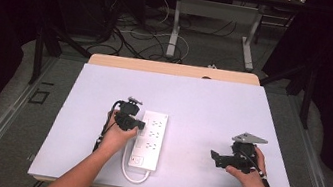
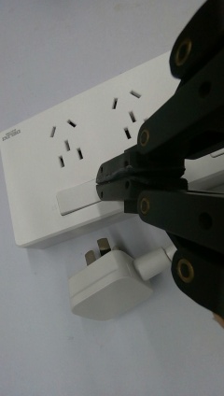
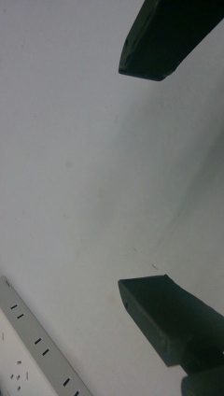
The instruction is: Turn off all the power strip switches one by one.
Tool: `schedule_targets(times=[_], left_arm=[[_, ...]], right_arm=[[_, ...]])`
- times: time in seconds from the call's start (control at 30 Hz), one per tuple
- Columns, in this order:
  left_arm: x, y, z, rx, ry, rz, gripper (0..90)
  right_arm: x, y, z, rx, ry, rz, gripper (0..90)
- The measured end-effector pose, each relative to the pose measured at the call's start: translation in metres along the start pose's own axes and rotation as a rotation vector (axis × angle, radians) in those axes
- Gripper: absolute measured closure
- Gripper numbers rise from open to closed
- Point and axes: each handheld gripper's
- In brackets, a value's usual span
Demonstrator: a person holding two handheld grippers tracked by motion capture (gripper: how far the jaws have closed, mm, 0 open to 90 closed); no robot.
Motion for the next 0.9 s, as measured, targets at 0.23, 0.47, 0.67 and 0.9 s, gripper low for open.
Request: schedule_targets(times=[0.23, 0.47, 0.67, 0.9], left_arm=[[0.003, -0.004, -0.001, 0.004, -0.001, -0.014, 90.0], [0.009, -0.011, -0.002, 0.006, 0.005, -0.025, 90.0], [0.013, -0.015, -0.002, 0.005, 0.007, -0.042, 90.0], [0.019, -0.020, -0.002, 0.006, -0.003, -0.047, 90.0]], right_arm=[[0.000, 0.000, 0.000, 0.000, 0.001, 0.000, 0.0], [0.000, 0.000, 0.000, 0.000, -0.001, -0.002, 0.0], [0.000, 0.000, 0.000, -0.001, -0.001, -0.003, 0.0], [0.000, 0.000, 0.000, 0.001, -0.001, -0.003, 0.0]])
Point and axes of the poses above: each handheld gripper's, and its own axes: y roughly forward along the jaws, x roughly out of its top, z roughly to its left, and after that the axes turned 9 degrees about z, right-handed
